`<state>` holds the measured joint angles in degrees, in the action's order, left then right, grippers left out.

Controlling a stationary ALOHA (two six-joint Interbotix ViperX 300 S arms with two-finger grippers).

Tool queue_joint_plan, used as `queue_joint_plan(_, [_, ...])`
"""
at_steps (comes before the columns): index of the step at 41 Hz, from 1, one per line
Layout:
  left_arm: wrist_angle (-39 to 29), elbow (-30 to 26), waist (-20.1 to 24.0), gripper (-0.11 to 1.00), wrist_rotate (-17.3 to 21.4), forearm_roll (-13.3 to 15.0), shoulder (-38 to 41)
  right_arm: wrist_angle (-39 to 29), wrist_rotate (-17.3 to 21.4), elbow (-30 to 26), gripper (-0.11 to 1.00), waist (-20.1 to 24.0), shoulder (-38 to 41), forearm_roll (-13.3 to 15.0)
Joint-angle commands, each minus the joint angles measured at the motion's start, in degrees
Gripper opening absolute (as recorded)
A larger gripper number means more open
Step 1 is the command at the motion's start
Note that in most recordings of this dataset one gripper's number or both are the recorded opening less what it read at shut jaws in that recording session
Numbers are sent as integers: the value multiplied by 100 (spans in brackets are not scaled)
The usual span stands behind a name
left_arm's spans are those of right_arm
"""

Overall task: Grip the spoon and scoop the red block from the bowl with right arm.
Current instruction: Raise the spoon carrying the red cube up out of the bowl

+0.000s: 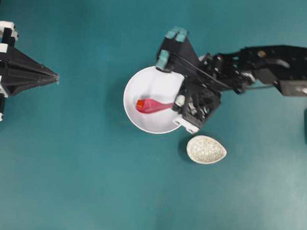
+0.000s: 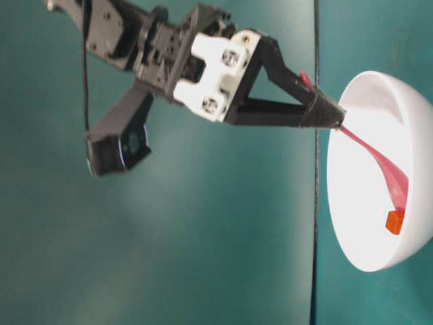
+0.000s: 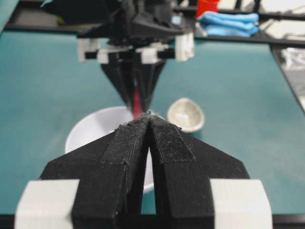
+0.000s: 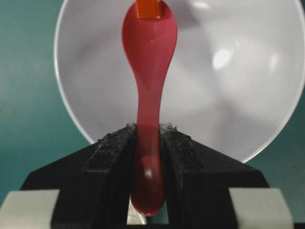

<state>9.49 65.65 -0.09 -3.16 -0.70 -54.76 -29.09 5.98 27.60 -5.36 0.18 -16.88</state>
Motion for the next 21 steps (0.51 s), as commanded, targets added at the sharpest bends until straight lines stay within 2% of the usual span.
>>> queue_joint_plan(1, [26,-141,0,1,0,-18,26,439,9,220,24,62,-404,9])
queue_joint_plan(11, [26,-141,0,1,0,-18,9,1608,9,1301,24,88,-1204,9])
queue_joint_plan(16, [26,-149,0,1,-26,-18,0,1916,18,1556,24,79,-1556,9])
queue_joint_plan(21, [0,-141,0,1,-26,-18,0,1951,-9,1582,24,88,-1811,9])
